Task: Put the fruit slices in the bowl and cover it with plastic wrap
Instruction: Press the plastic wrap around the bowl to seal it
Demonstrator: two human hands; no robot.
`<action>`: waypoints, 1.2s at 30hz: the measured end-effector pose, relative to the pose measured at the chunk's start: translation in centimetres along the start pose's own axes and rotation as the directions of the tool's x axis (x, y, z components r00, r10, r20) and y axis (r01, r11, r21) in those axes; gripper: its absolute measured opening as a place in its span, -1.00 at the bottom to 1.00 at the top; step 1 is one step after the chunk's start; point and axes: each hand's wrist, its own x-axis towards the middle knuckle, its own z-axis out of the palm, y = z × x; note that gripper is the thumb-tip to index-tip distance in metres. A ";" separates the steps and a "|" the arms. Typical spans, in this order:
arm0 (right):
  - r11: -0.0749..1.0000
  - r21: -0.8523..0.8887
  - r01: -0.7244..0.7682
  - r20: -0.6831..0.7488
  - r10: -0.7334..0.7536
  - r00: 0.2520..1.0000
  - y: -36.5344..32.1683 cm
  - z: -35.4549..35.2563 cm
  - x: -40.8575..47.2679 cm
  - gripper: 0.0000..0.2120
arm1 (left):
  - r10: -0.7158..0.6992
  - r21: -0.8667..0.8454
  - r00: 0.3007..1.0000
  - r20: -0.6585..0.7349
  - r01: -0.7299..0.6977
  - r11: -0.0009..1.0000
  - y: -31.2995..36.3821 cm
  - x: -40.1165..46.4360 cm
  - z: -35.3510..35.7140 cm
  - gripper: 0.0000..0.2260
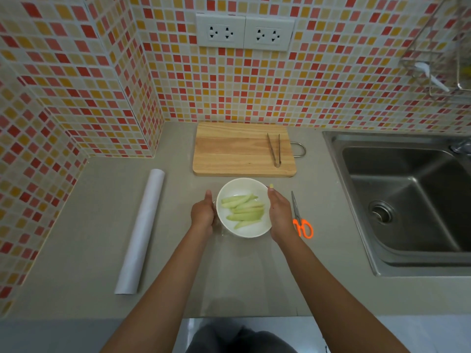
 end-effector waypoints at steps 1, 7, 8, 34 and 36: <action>1.000 -0.007 -0.001 0.001 0.001 1.000 0.0 -0.1 0.0 -0.70 | 0.003 -0.046 1.000 -0.018 -0.004 0.999 0.1 0.0 0.0 -0.53; 1.000 -0.016 0.012 -0.039 -0.013 0.999 -0.1 -0.3 0.2 -0.68 | -0.083 -0.092 0.951 0.299 0.115 0.989 1.0 0.0 -1.2 -0.47; 1.000 -0.017 0.010 -0.035 -0.010 0.999 -0.2 -0.3 0.1 -0.68 | -0.074 -0.040 0.936 0.343 0.093 0.995 1.2 0.0 -1.3 -0.48; 0.991 0.132 0.004 -0.139 0.015 0.990 -0.8 1.0 0.1 -0.69 | 0.314 0.049 0.941 0.128 -0.322 0.945 -0.5 -2.1 0.5 -0.54; 0.993 0.118 0.013 -0.157 0.006 0.988 -0.5 1.0 0.0 -0.69 | 0.325 0.045 0.942 0.088 -0.329 0.943 -0.8 -2.1 0.2 -0.50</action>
